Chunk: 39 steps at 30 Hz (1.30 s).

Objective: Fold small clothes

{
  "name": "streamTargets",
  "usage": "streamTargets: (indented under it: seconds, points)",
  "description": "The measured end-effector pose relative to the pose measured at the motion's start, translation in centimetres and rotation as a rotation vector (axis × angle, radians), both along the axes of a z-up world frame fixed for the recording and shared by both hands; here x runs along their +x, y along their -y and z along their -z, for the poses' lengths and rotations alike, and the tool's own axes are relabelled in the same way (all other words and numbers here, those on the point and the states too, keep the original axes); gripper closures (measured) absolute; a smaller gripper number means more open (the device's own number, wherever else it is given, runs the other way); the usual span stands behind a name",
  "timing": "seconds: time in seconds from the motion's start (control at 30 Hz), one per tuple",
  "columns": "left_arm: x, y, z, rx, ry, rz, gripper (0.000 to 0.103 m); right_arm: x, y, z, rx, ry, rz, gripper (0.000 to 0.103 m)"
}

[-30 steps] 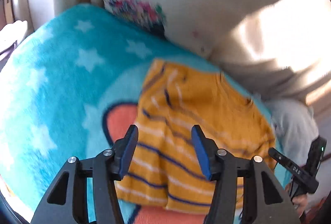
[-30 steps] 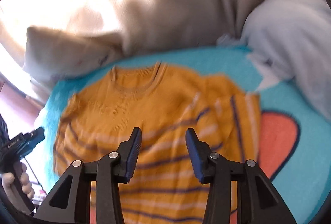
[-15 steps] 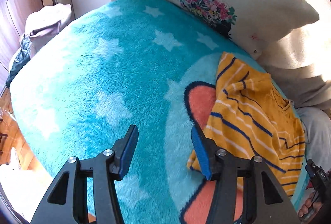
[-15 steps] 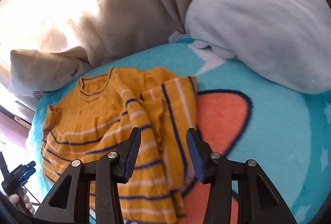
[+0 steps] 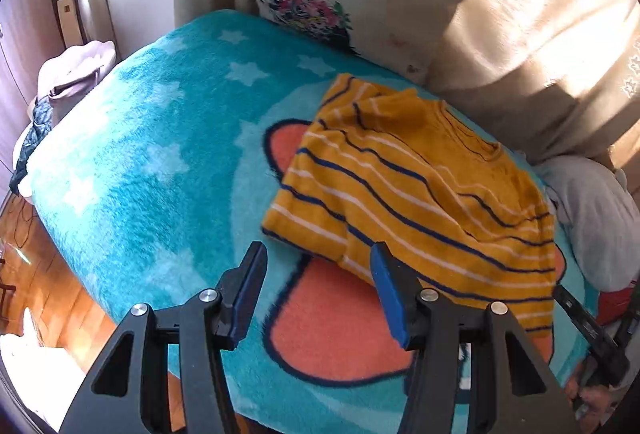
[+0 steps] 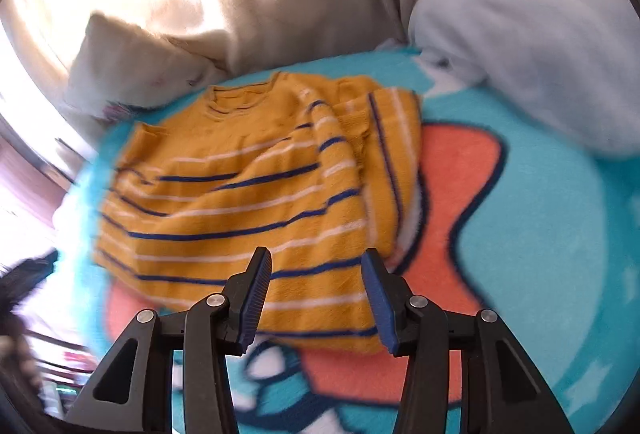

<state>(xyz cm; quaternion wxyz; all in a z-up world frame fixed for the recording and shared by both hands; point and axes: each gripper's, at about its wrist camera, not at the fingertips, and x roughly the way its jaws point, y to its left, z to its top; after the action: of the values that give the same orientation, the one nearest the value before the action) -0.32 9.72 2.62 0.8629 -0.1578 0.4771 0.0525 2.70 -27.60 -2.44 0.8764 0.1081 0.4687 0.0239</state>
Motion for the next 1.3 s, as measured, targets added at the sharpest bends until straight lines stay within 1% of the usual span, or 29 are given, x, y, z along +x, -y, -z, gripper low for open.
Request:
streamTargets:
  seconds: [0.03, 0.07, 0.13, 0.17, 0.2, 0.23, 0.3, 0.37, 0.43, 0.5, 0.53, 0.57, 0.67, 0.7, 0.77, 0.8, 0.83, 0.87, 0.9, 0.93, 0.97, 1.0, 1.03, 1.07, 1.13, 1.17, 1.2, 1.27, 1.3]
  points:
    - [-0.3, 0.4, 0.0, -0.004, 0.001, 0.006, 0.050, 0.2, -0.1, 0.1, -0.048, 0.019, 0.020, 0.051]
    - [-0.6, 0.8, 0.0, -0.002, 0.002, 0.012, 0.050, 0.6, 0.1, 0.5, -0.076, 0.032, 0.041, 0.046]
    - [-1.2, 1.6, 0.1, 0.012, 0.002, 0.026, 0.050, 1.6, 0.6, 1.6, -0.071, 0.010, 0.049, 0.044]
    - [-1.4, 1.8, 0.2, 0.015, 0.000, 0.028, 0.050, 2.2, 0.8, 2.2, -0.059, -0.003, 0.040, 0.053]
    - [-1.6, 1.9, 0.3, 0.014, -0.003, 0.028, 0.050, 2.7, 1.0, 2.7, -0.041, -0.017, 0.023, 0.074]
    - [-1.9, 2.0, 0.4, 0.011, -0.009, 0.027, 0.050, 3.1, 1.2, 3.1, -0.005, -0.038, -0.002, 0.089]
    - [-2.4, 1.8, 0.3, 0.010, -0.010, 0.020, 0.050, 3.3, 2.4, 2.7, 0.049, -0.043, 0.018, 0.092]
    - [-3.0, 1.3, 0.3, 0.019, -0.012, 0.003, 0.050, 3.3, 4.0, 2.4, 0.052, -0.054, 0.075, 0.102]
    - [-3.4, 0.6, 0.2, 0.019, -0.018, -0.015, 0.050, 3.3, 6.1, 2.8, -0.053, -0.076, 0.176, 0.102]
    - [-3.7, -0.1, 0.2, 0.022, -0.026, -0.033, 0.050, 3.2, 8.4, 3.3, -0.019, -0.121, 0.239, 0.101]
    - [-3.8, -0.5, 0.2, 0.022, -0.028, -0.042, 0.050, 2.9, 9.3, 3.0, 0.015, -0.117, 0.259, 0.099]
    - [-3.9, -0.8, 0.2, 0.018, -0.030, -0.051, 0.050, 2.4, 9.5, 2.0, 0.050, -0.072, 0.254, 0.099]
    - [-3.4, -1.3, 0.5, 0.006, -0.033, -0.052, 0.050, 2.8, 6.9, -0.4, 0.086, 0.004, 0.128, 0.099]
    - [-3.1, -1.3, 0.6, 0.005, -0.033, -0.048, 0.050, 3.5, 5.3, -1.1, 0.120, 0.021, 0.061, 0.099]
    - [-2.4, -1.3, 0.7, -0.006, -0.033, -0.035, 0.050, 5.3, 2.3, -1.5, 0.179, 0.020, -0.029, 0.096]
    - [-2.0, -1.4, 0.7, -0.013, -0.029, -0.024, 0.050, 6.3, 1.2, -1.2, 0.206, 0.006, -0.055, 0.094]
    - [-1.7, -1.5, 0.6, -0.014, -0.023, -0.013, 0.050, 7.4, 0.2, -0.7, 0.228, -0.018, -0.078, 0.083]
    - [-1.5, -1.7, 0.4, -0.011, -0.015, -0.002, 0.050, 8.7, -0.7, 0.3, 0.235, -0.058, -0.093, 0.077]
    - [-1.3, -2.0, 0.2, -0.006, -0.009, 0.006, 0.050, 9.9, -1.2, 1.6, 0.200, -0.101, -0.079, 0.077]
    - [-1.3, -2.6, 0.0, 0.005, -0.001, 0.012, 0.050, 11.0, -1.1, 2.8, 0.106, -0.137, -0.031, 0.087]
    - [-1.3, -3.2, -0.2, 0.015, 0.003, 0.010, 0.050, 11.3, -0.7, 3.2, 0.017, -0.142, 0.021, 0.103]
    - [-1.3, -4.0, -0.4, 0.029, 0.008, 0.008, 0.050, 11.3, -0.6, 2.8, -0.036, -0.140, 0.070, 0.103]
    - [-1.4, -4.9, -0.5, 0.043, 0.013, 0.007, 0.049, 11.0, -0.8, 2.1, -0.084, -0.138, 0.118, 0.097]
    - [-1.3, -5.6, -0.5, 0.054, 0.013, 0.006, 0.049, 10.4, -2.0, 0.4, -0.119, -0.102, 0.136, 0.093]
    - [-0.8, -7.4, -0.4, 0.055, 0.006, 0.002, 0.049, 10.5, -5.2, -1.7, -0.118, -0.047, 0.057, 0.093]
    - [-0.4, -8.3, -0.3, 0.042, 0.005, 0.005, 0.049, 10.8, -7.5, -2.6, -0.090, -0.032, -0.016, 0.093]
    - [-0.1, -9.1, -0.2, 0.034, 0.006, 0.006, 0.049, 11.2, -10.1, -3.3, -0.031, -0.025, -0.094, 0.093]
    - [0.5, -10.4, 0.0, 0.028, 0.008, 0.008, 0.049, 12.4, -14.7, -3.5, 0.058, -0.034, -0.188, 0.093]
    - [0.6, -10.8, 0.0, 0.026, 0.008, 0.011, 0.049, 13.3, -17.3, -3.1, 0.060, -0.048, -0.216, 0.093]
